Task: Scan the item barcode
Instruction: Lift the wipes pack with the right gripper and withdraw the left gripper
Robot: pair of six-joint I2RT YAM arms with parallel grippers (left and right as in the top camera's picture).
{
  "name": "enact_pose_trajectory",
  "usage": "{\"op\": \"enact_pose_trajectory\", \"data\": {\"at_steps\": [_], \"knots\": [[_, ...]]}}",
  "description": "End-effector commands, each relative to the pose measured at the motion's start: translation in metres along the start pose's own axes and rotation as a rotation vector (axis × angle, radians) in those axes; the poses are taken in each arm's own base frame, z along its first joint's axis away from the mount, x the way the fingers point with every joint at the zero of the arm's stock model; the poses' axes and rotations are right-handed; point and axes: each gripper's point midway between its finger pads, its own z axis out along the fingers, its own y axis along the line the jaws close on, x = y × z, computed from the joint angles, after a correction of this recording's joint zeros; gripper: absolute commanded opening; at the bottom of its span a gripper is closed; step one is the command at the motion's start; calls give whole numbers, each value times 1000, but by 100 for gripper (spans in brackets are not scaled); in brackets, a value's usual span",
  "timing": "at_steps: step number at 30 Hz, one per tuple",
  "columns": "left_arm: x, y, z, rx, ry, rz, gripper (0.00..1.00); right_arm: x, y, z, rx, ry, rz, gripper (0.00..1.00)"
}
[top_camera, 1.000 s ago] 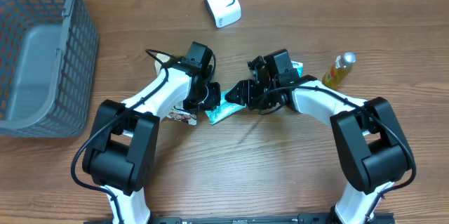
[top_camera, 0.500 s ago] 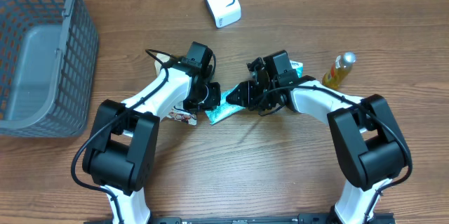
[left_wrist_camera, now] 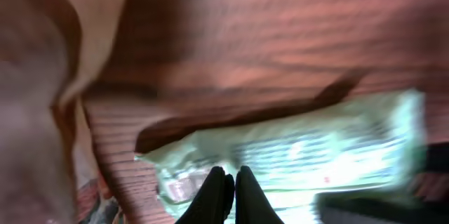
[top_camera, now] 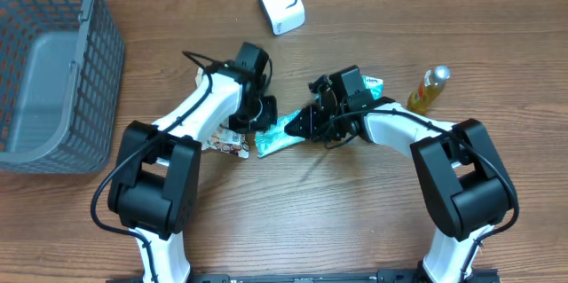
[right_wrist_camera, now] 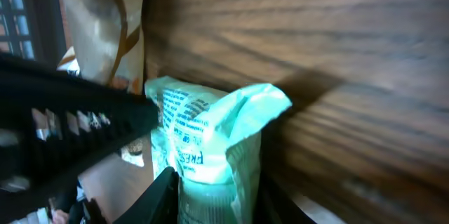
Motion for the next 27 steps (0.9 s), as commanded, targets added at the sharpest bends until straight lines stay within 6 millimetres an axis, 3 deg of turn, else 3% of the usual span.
{"op": "enact_pose_trajectory", "data": {"at_steps": [1, 7, 18, 22, 27], "knots": [[-14, -1, -9, -19, -39, 30, 4, 8, 1, 5, -19, 30, 4, 27], [-6, 24, -6, -143, -26, 19, 4, 6, -1, 3, -19, 26, 7, 4], [-3, 23, -6, -134, -9, 36, 4, 7, -14, -16, -60, 52, -71, 4], [-14, 15, -35, -109, -66, 73, 4, 8, -15, -24, -104, 63, -83, 4], [-41, 6, -116, -27, -279, 55, 4, 6, -4, -38, -134, 52, -128, 4]]}}
